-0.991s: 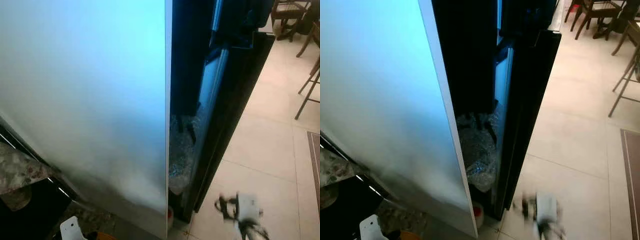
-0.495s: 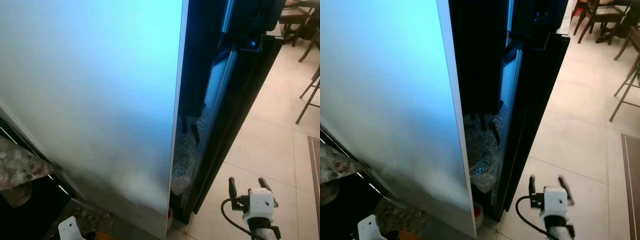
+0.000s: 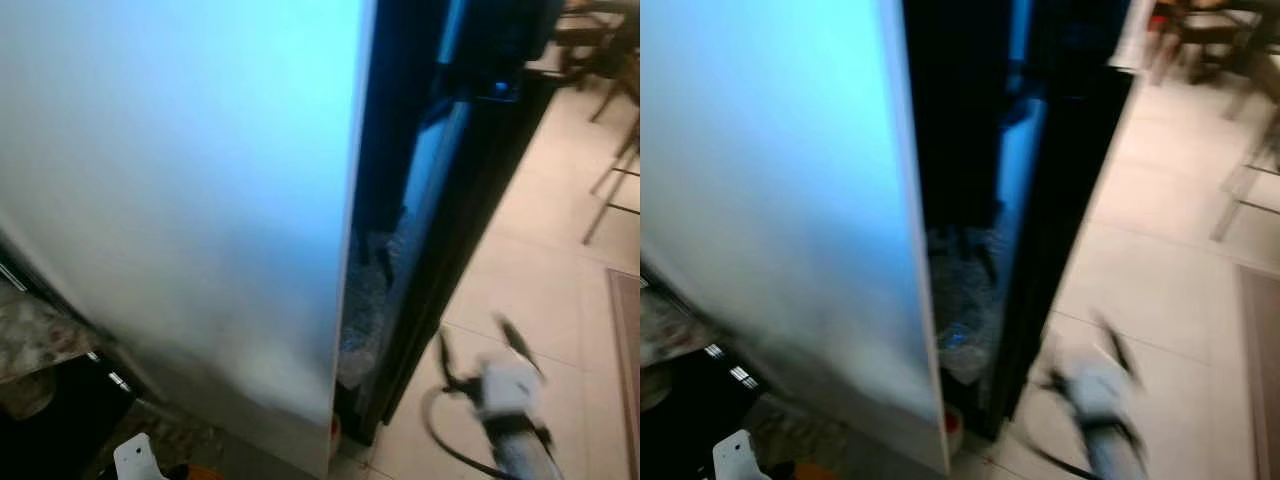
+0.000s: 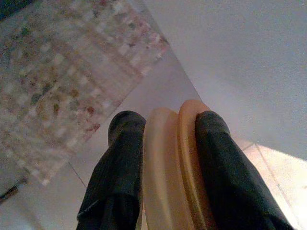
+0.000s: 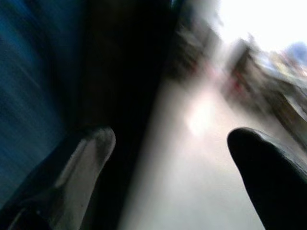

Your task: Restocking fridge

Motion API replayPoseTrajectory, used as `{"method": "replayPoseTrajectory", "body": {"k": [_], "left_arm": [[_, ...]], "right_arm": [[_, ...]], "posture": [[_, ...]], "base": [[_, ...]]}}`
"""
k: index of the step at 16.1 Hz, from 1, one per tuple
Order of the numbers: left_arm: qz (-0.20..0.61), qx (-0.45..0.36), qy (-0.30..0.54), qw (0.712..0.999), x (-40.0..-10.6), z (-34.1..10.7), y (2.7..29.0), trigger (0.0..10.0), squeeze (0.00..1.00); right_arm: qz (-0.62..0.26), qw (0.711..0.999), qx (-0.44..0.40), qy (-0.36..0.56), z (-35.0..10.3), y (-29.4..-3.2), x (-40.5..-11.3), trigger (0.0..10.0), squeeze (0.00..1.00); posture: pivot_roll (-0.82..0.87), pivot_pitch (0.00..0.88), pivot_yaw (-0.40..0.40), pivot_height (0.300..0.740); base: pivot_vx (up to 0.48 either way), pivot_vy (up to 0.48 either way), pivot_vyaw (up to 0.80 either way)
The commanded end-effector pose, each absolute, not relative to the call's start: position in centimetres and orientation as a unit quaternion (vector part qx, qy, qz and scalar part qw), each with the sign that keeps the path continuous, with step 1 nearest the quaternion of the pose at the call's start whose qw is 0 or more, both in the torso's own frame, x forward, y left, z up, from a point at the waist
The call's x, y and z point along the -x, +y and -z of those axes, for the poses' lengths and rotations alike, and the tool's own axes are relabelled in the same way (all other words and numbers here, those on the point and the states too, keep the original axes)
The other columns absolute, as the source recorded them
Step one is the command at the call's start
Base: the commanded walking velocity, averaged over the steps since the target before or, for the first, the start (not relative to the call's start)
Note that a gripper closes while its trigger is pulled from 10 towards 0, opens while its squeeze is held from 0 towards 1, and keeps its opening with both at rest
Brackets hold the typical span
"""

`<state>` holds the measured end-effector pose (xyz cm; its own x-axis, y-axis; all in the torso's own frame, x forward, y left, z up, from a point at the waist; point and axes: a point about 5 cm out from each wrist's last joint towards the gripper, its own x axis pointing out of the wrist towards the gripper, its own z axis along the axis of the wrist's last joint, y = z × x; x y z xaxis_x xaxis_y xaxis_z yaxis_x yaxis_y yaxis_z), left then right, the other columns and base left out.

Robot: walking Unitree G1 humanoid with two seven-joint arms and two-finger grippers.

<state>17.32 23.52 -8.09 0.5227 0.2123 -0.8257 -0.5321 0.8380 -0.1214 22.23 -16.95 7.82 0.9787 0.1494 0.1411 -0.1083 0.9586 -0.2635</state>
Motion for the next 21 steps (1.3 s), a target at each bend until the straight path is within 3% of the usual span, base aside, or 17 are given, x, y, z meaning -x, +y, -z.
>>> {"method": "replayPoseTrajectory", "body": {"k": [1,5,9,16,18,21], "left_arm": [[-0.206,0.194,0.463,0.840,-16.4,8.8,22.4,10.0,0.00],[-0.210,0.198,0.461,0.839,-16.5,8.8,22.3,10.0,0.00],[-0.206,0.195,0.462,0.840,-16.5,8.8,22.3,10.0,0.00],[-0.206,0.195,0.462,0.840,-16.5,8.8,22.3,10.0,0.00],[-0.204,0.188,0.464,0.841,-16.3,8.8,22.4,10.0,0.00],[-0.203,0.186,0.465,0.842,-16.3,8.8,22.4,10.0,0.00]], "right_arm": [[-0.111,0.982,0.124,-0.091,-8.8,-15.2,-22.7,10.0,0.00],[-0.148,0.979,0.125,-0.059,-9.3,-14.5,-22.1,10.0,0.00],[-0.085,0.985,0.141,-0.048,-9.7,-15.6,-23.2,10.0,0.00],[-0.079,0.986,0.144,-0.037,-9.9,-15.5,-23.2,10.0,0.00],[0.041,0.991,0.121,-0.035,-10.3,-17.6,-26.1,10.0,0.00],[0.077,0.992,0.095,-0.035,-10.2,-18.3,-26.2,10.0,0.00]], "posture": [[-0.13,0.000,-0.023,0.740],[-0.13,0.000,-0.027,0.740],[-0.13,0.000,-0.028,0.740],[-0.13,0.000,-0.028,0.740],[-0.12,0.000,-0.023,0.740],[-0.10,0.000,-0.023,0.740]], "base": [[0.000,0.000,0.00],[0.000,0.000,0.00],[0.000,0.000,0.00],[0.000,0.000,0.00],[0.000,0.000,0.00],[0.000,0.000,0.00]]}}
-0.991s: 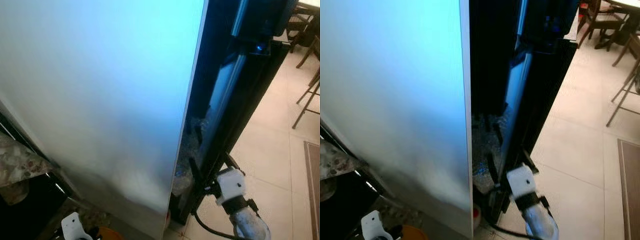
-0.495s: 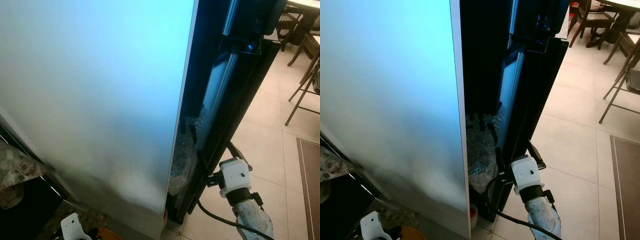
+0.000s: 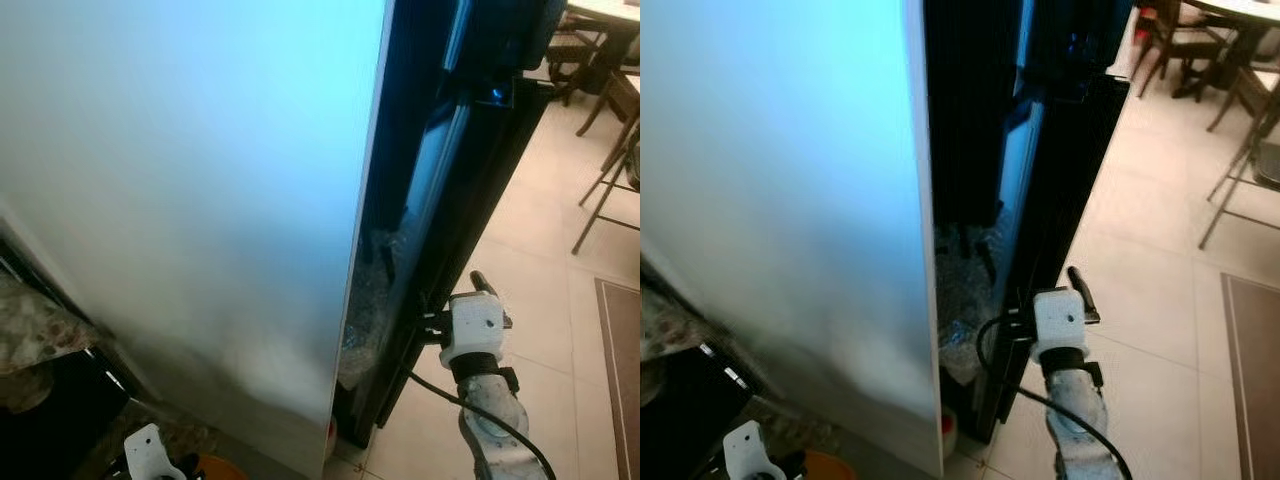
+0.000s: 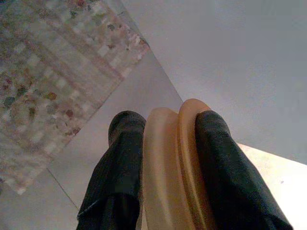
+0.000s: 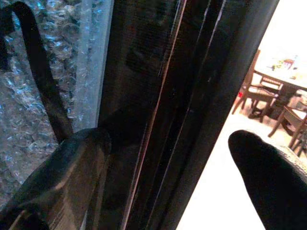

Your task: Restocking fridge

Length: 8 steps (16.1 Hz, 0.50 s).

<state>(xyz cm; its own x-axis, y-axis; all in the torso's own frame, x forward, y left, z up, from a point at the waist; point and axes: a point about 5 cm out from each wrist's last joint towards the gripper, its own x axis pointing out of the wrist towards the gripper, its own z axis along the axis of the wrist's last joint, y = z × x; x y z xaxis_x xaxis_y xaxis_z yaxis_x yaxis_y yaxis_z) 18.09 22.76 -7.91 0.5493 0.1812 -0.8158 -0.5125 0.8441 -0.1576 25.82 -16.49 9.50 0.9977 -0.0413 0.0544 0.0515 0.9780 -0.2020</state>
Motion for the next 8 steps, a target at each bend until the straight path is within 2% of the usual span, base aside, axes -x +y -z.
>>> {"method": "replayPoseTrajectory", "body": {"k": [1,5,8], "left_arm": [[-0.204,0.186,0.465,0.841,-16.2,8.8,22.5,10.0,0.00],[-0.203,0.181,0.467,0.842,-16.2,8.9,22.6,10.0,0.00],[-0.200,0.179,0.467,0.842,-16.1,8.9,22.6,10.0,0.00]], "right_arm": [[0.073,0.993,0.090,-0.035,-10.2,-18.2,-26.2,10.0,0.00],[0.070,0.993,0.088,-0.032,-9.8,-17.7,-26.1,10.0,0.00],[0.118,0.987,0.110,-0.029,-9.8,-19.2,-25.5,10.0,0.00]], "posture": [[-0.10,0.000,-0.023,0.740],[-0.11,0.000,-0.014,0.740],[-0.12,0.000,-0.012,0.740]], "base": [[0.000,0.000,0.00],[0.000,0.000,0.00],[0.000,0.000,0.00]]}}
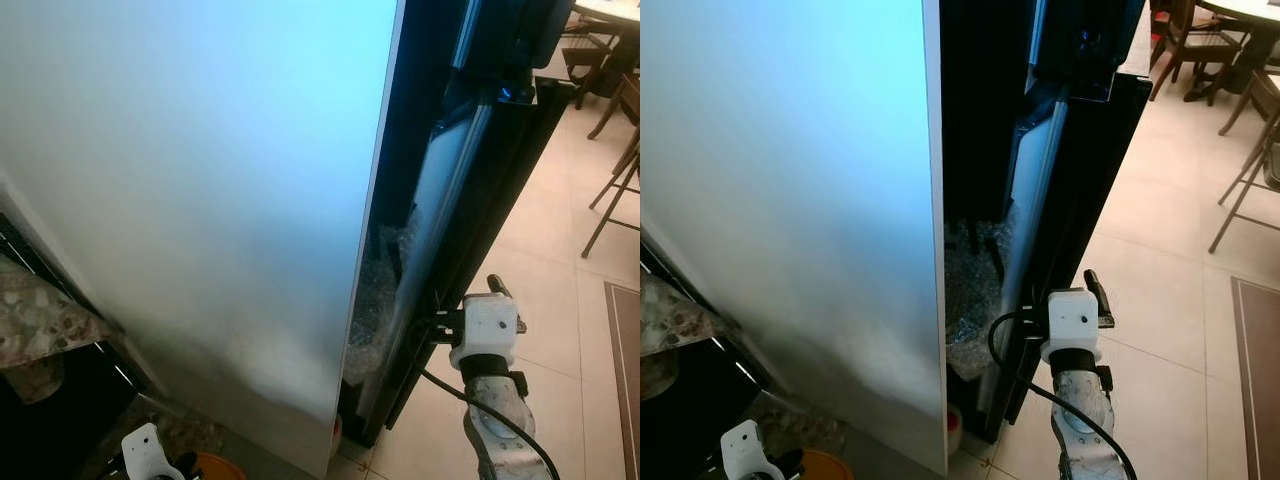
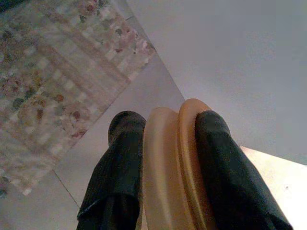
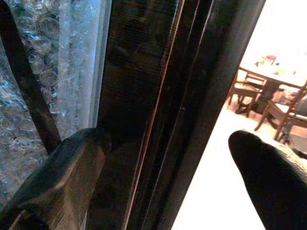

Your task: Restocking fridge

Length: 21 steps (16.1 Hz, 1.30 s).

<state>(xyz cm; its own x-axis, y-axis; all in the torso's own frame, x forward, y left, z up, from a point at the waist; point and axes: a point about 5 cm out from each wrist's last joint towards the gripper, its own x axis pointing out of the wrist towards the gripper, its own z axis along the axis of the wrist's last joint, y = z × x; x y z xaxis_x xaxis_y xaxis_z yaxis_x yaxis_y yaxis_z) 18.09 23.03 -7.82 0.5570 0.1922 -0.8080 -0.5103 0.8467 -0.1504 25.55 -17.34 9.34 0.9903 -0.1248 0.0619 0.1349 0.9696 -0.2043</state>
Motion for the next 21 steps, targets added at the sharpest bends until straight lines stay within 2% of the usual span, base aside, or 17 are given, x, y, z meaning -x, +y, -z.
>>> {"method": "replayPoseTrajectory", "body": {"k": [1,3,4,7,10,12,13,15,17,19,21], "left_arm": [[-0.199,0.178,0.468,0.843,-16.1,8.9,22.6,10.0,0.00],[-0.198,0.177,0.469,0.843,-16.1,8.9,22.6,10.0,0.00],[-0.197,0.176,0.469,0.843,-16.1,8.9,22.5,10.0,0.00],[-0.195,0.176,0.469,0.843,-16.1,8.9,22.4,10.0,0.00],[-0.195,0.176,0.469,0.843,-16.2,8.9,22.4,10.0,0.00],[-0.194,0.175,0.469,0.844,-16.2,8.9,22.4,10.0,0.00],[-0.194,0.175,0.469,0.844,-16.2,8.9,22.4,10.0,0.00],[-0.193,0.174,0.469,0.844,-16.3,8.9,22.4,10.0,0.00],[-0.193,0.174,0.469,0.844,-16.3,8.9,22.4,10.0,0.00],[-0.191,0.174,0.469,0.844,-16.3,8.9,22.3,10.0,0.00],[-0.189,0.169,0.472,0.844,-16.3,8.9,22.3,10.0,0.00]], "right_arm": [[0.143,0.982,0.122,-0.027,-9.8,-20.2,-25.2,10.0,0.00],[0.187,0.972,0.141,-0.019,-9.8,-22.2,-24.6,10.0,0.00],[0.237,0.961,0.143,-0.010,-9.7,-24.2,-23.9,10.0,0.00],[0.338,0.931,0.140,0.021,-8.9,-28.0,-21.5,10.0,0.00],[0.416,0.900,0.118,0.059,-7.4,-30.2,-19.2,10.0,0.00],[0.432,0.892,0.094,0.095,-5.9,-31.1,-18.1,10.0,0.00],[0.424,0.895,0.085,0.111,-5.2,-31.2,-18.0,10.0,0.00],[0.331,0.919,0.055,0.209,-1.1,-29.9,-18.3,10.0,0.00],[0.296,0.920,0.047,0.253,0.8,-29.3,-18.0,10.0,0.00],[0.211,0.908,0.046,0.359,4.7,-27.5,-16.5,10.0,0.00],[0.128,0.876,0.040,0.463,8.0,-25.5,-14.2,10.0,0.00]], "posture": [[-0.12,0.000,-0.013,0.740],[-0.12,0.000,-0.014,0.740],[-0.12,0.000,-0.016,0.740],[-0.13,0.000,-0.021,0.740],[-0.13,0.000,-0.020,0.740],[-0.13,0.000,-0.020,0.740],[-0.13,0.000,-0.020,0.740],[-0.13,0.000,-0.022,0.740],[-0.13,0.000,-0.024,0.740],[-0.13,0.000,-0.018,0.740],[-0.13,0.000,-0.008,0.740]], "base": [[0.000,0.000,0.00],[0.000,0.000,0.00],[0.000,0.000,0.00],[0.000,0.000,0.00],[0.000,0.000,0.00],[0.000,0.000,0.00],[0.000,0.000,0.00],[0.000,0.000,0.00],[0.000,0.000,0.00],[0.000,0.000,0.00],[0.000,0.000,0.00]]}}
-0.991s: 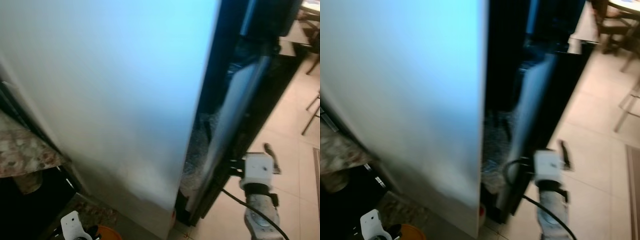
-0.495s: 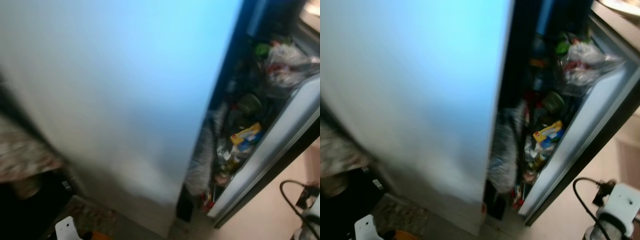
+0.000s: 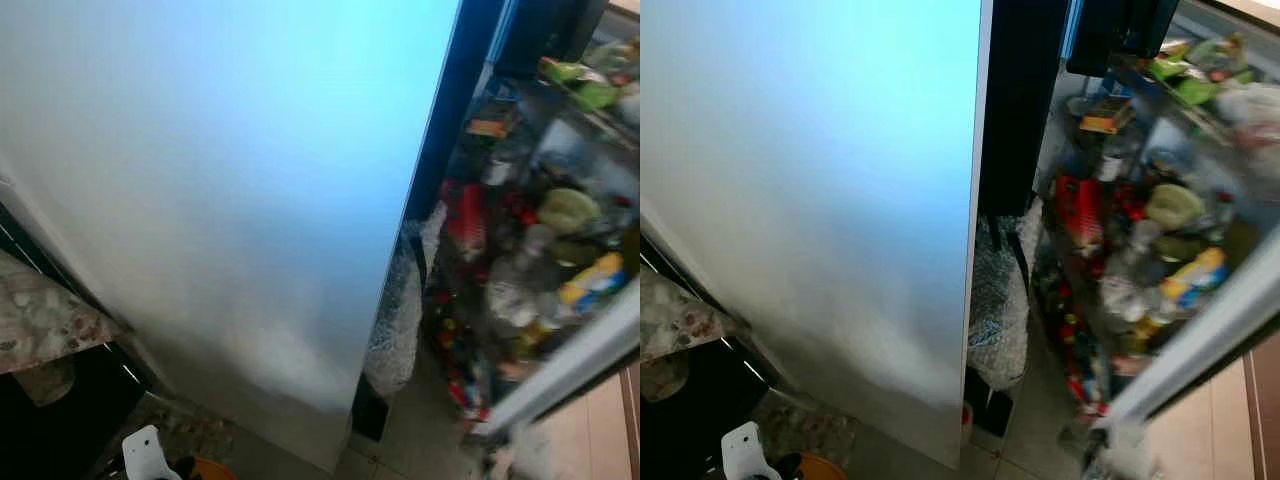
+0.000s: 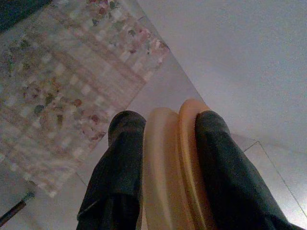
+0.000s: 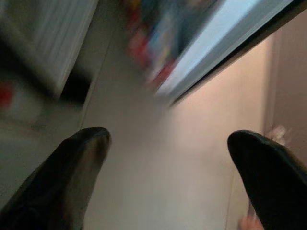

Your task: Restocking fridge

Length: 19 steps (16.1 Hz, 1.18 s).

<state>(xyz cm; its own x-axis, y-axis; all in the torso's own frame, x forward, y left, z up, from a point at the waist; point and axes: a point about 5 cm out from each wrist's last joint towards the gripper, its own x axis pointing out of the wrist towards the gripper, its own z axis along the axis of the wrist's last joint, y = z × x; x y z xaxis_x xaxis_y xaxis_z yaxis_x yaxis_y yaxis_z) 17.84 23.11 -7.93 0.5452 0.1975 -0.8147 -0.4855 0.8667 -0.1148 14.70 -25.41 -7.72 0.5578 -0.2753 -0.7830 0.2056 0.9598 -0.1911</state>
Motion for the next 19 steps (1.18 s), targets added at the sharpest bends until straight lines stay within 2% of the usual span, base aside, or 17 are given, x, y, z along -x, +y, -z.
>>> {"method": "replayPoseTrajectory", "body": {"k": [1,4,7,10,13,19], "left_arm": [[-0.190,0.169,0.472,0.844,-16.3,8.8,22.3,10.0,0.00],[-0.190,0.165,0.473,0.844,-16.3,8.8,22.5,10.0,0.00],[-0.190,0.166,0.473,0.844,-16.3,8.8,22.6,10.0,0.00],[-0.184,0.154,0.480,0.844,-16.1,8.8,22.7,10.0,0.00],[-0.182,0.152,0.482,0.843,-16.1,8.9,22.8,10.0,0.00],[-0.176,0.143,0.488,0.843,-15.9,8.9,23.0,10.0,0.00]], "right_arm": [[0.101,0.863,0.043,0.494,8.8,-24.6,-13.4,10.0,0.00],[0.043,0.848,0.044,0.526,9.6,-22.8,-13.4,10.0,0.00],[0.045,0.855,0.023,0.516,9.6,-21.8,-14.3,10.0,0.00],[0.045,0.849,0.019,0.526,10.1,-21.5,-13.0,10.0,0.00],[-0.007,0.847,0.043,0.529,10.4,-20.5,-12.7,10.0,0.00],[0.013,0.856,0.022,0.516,10.1,-21.4,-13.0,10.0,0.00]], "posture": [[-0.13,0.000,0.000,0.740],[-0.12,0.000,0.008,0.740],[-0.09,0.000,0.014,0.740],[-0.08,0.000,0.020,0.740],[-0.08,0.000,0.022,0.740],[-0.09,0.000,0.029,0.740]], "base": [[0.000,0.000,0.00],[0.000,0.000,0.00],[0.000,0.000,0.00],[0.000,-0.084,0.00],[0.000,-0.246,0.00],[0.000,-0.254,0.07]]}}
